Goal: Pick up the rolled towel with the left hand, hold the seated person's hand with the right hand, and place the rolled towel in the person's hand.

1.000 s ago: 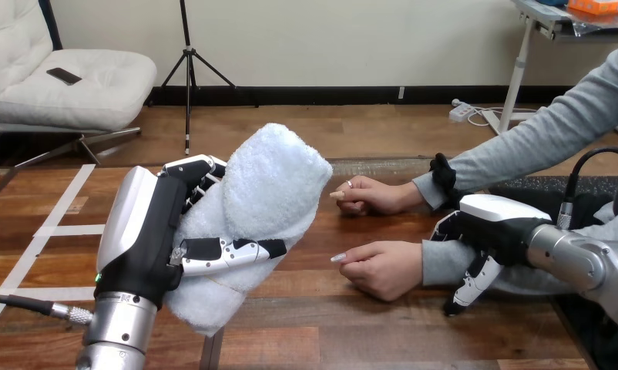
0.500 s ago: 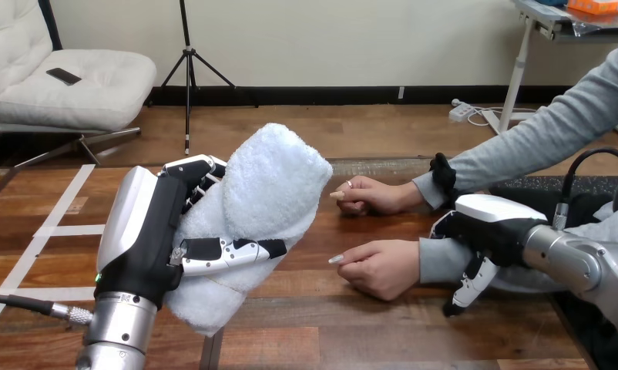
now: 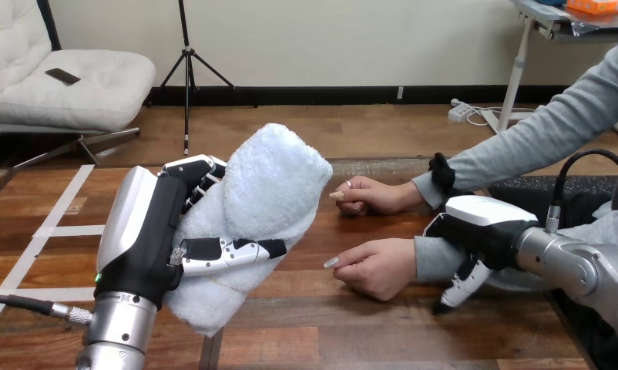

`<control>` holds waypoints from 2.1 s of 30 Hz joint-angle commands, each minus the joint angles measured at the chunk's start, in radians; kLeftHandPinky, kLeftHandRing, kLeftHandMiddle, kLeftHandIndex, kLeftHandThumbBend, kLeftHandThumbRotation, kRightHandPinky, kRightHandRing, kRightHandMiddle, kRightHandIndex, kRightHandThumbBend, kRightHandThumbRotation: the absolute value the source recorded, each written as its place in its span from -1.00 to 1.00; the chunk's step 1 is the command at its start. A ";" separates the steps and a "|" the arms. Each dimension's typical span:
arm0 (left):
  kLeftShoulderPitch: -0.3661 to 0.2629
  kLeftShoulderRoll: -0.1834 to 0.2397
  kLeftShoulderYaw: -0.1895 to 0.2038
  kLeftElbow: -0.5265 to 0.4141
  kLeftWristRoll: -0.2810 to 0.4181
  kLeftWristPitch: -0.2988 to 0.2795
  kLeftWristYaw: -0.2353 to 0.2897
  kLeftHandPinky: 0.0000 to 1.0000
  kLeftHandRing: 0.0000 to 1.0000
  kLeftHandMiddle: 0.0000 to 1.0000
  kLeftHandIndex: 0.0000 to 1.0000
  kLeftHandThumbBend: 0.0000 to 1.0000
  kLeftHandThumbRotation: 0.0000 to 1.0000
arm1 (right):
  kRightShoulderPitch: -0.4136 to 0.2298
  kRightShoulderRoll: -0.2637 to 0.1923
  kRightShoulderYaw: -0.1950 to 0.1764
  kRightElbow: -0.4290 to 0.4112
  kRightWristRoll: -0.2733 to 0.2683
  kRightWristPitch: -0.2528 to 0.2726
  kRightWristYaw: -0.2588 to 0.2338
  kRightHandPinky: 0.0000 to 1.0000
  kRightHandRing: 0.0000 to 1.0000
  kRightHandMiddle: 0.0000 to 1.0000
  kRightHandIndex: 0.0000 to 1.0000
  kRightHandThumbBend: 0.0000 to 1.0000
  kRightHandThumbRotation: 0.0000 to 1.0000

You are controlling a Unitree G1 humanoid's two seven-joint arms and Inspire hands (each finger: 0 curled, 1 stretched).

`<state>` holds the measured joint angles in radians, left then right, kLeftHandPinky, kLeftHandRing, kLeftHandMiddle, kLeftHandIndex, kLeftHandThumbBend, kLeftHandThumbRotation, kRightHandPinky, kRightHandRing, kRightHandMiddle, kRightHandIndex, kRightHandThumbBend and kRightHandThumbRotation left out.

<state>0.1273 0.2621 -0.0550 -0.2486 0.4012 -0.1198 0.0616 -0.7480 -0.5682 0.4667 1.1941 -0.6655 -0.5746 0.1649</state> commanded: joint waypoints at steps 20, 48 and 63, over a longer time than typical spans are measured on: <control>-0.036 -0.004 0.026 -0.035 -0.008 -0.010 0.009 -0.43 -0.32 -0.18 -0.15 0.24 -1.00 | -0.021 0.010 -0.021 0.008 0.036 -0.073 -0.044 -0.27 -0.21 -0.11 -0.09 0.07 -0.08; -0.036 -0.006 0.025 -0.033 -0.003 -0.010 0.012 -0.43 -0.32 -0.18 -0.15 0.24 -1.00 | -0.010 0.012 -0.040 0.016 0.071 -0.113 -0.130 -0.51 -0.42 -0.32 -0.33 -0.11 0.13; -0.040 -0.010 0.027 -0.025 -0.010 -0.013 0.016 -0.43 -0.32 -0.18 -0.15 0.24 -1.00 | -0.010 0.015 -0.060 0.018 0.092 -0.126 -0.124 -0.54 -0.44 -0.35 -0.34 -0.16 0.04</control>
<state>0.1276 0.2618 -0.0549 -0.2486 0.4007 -0.1197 0.0613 -0.7474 -0.5700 0.4363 1.2105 -0.6112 -0.6765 0.0540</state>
